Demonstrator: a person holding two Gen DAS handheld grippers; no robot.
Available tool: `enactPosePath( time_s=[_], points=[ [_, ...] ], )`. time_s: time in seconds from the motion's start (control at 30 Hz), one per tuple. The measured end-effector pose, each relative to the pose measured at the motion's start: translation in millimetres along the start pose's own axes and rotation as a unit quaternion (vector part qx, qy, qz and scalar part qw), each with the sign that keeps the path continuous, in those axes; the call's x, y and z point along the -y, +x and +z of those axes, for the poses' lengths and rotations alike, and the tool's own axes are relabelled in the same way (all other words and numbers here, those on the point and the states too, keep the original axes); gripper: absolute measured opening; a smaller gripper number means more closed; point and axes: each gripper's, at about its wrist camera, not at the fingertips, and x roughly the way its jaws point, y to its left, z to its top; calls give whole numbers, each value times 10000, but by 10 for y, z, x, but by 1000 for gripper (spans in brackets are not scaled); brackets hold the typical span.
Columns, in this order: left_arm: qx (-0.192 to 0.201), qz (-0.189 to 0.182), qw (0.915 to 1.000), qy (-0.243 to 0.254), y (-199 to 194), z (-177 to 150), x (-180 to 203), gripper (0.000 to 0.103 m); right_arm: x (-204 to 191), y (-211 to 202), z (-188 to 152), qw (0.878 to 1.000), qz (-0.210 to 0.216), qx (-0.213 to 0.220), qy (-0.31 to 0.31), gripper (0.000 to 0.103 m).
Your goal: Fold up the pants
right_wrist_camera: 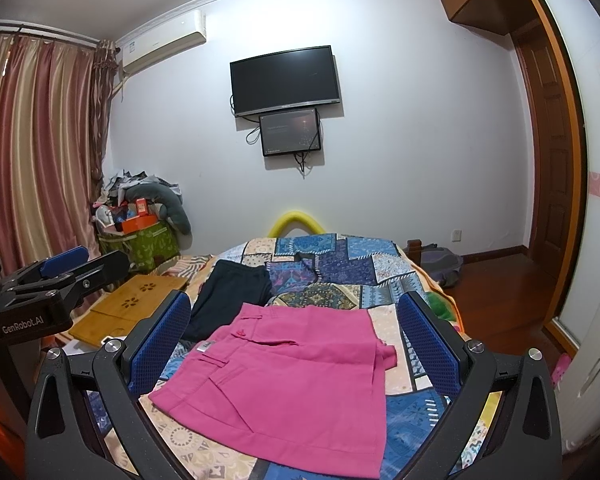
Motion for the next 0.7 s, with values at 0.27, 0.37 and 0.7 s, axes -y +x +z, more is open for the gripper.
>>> enactPosePath(
  time_s=[0.27, 0.37, 0.7],
  points=[
    [-74, -24, 9999, 73, 74, -26, 11, 103, 39, 59, -24, 10000, -23, -63, 57, 103],
    [-180, -32, 9998, 79, 179, -40, -19, 103, 85, 129, -49, 9998, -36, -153, 107, 103],
    [-817, 322, 9958, 245, 926, -169, -257, 103, 469, 641, -339, 9955, -314, -842, 307, 103]
  ],
)
